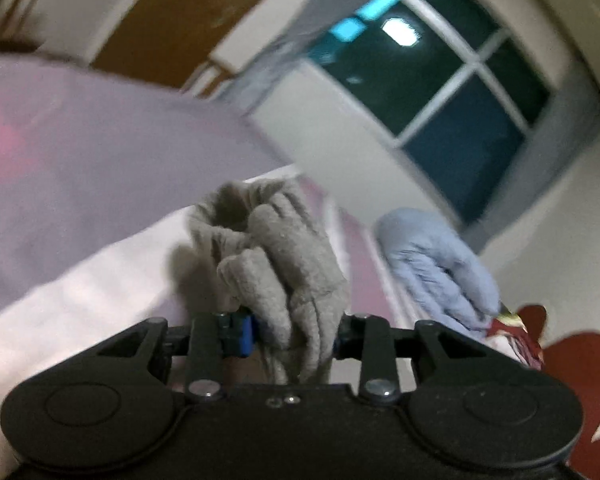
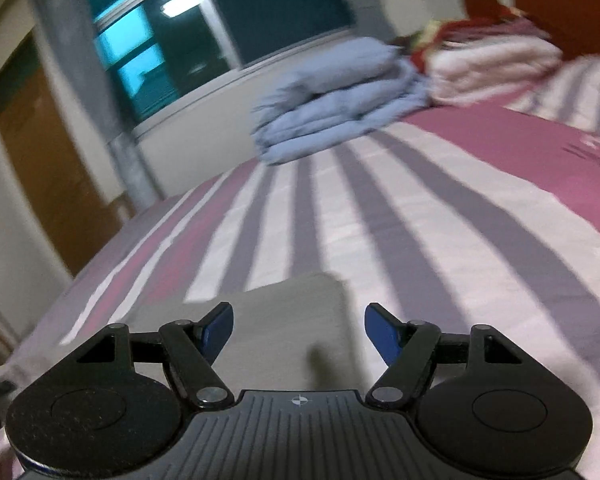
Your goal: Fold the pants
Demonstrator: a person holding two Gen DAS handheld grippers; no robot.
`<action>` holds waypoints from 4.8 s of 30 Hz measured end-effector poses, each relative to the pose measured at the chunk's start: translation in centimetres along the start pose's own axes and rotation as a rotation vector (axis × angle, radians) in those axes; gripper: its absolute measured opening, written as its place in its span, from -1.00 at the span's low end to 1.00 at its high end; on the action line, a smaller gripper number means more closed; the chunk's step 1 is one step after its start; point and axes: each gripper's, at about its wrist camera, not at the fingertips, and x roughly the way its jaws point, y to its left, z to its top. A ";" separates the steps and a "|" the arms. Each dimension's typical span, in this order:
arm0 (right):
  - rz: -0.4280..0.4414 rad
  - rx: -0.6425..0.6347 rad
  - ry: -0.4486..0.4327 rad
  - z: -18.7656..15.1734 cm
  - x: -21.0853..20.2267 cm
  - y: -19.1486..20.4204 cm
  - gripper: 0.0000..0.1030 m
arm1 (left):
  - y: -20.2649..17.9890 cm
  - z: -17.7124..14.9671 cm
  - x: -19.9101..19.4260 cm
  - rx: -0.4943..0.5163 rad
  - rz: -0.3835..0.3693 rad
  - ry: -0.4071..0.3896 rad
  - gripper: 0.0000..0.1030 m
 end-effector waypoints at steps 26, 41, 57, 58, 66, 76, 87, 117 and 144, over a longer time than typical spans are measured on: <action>-0.043 0.390 -0.031 0.6 -7.7 -14.3 0.41 | -30.1 -21.1 7.4 0.700 -0.233 0.292 0.73; 0.304 0.152 0.144 -1.0 -2.5 -0.6 0.16 | -15.4 -8.6 4.1 0.575 0.069 0.172 0.73; 0.226 0.012 0.156 -0.6 1.5 4.4 -0.67 | -9.4 -9.1 3.3 0.519 0.145 0.209 0.75; 0.274 0.046 0.126 -0.2 0.9 4.2 -0.68 | -9.1 -9.4 3.0 0.531 0.146 0.211 0.75; 0.217 0.325 0.105 -1.5 -0.1 -2.1 -0.67 | -8.6 -9.6 3.2 0.524 0.160 0.215 0.75; 0.242 0.331 0.086 -1.7 -1.9 -1.9 0.46 | -8.3 -9.3 3.0 0.504 0.152 0.213 0.76; 0.289 0.416 0.168 -1.4 2.9 -1.5 -0.25 | -7.7 -8.8 2.7 0.460 0.160 0.202 0.77; 0.149 0.369 0.113 -2.9 -1.2 -3.9 0.33 | -7.7 -8.8 2.9 0.443 0.170 0.217 0.82; 0.433 0.290 0.398 -0.1 8.2 -8.6 0.36 | -9.0 -10.6 18.1 0.025 -0.414 0.763 -0.19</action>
